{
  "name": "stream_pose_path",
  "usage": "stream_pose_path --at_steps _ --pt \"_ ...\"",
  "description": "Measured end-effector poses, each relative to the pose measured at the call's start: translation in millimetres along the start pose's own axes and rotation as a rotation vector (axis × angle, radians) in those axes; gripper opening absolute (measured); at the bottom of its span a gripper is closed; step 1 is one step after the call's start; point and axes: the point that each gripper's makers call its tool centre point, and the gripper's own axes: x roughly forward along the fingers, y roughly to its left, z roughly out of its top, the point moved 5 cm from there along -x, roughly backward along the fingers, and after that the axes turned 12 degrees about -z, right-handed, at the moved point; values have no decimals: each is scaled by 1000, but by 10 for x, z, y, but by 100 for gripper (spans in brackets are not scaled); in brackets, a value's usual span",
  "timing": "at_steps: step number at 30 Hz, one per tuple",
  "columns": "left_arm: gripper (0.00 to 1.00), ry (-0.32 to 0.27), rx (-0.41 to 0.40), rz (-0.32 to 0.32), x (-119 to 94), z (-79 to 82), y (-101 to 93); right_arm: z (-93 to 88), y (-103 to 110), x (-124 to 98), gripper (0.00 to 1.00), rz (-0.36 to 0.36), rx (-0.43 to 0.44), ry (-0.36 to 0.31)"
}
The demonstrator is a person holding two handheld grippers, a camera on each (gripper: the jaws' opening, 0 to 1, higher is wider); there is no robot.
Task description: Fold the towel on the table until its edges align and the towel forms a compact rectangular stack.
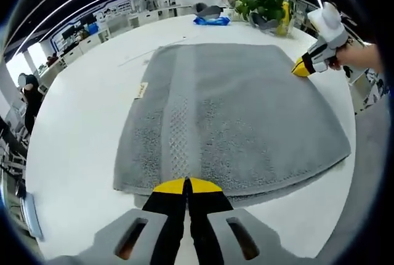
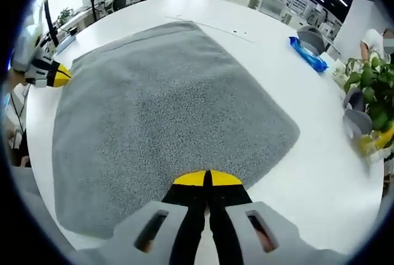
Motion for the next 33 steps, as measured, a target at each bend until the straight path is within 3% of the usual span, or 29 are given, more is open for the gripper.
stream_pose_path --at_steps 33 --pt "1 42 133 0 249 351 171 -226 46 -140 0 -60 150 -49"
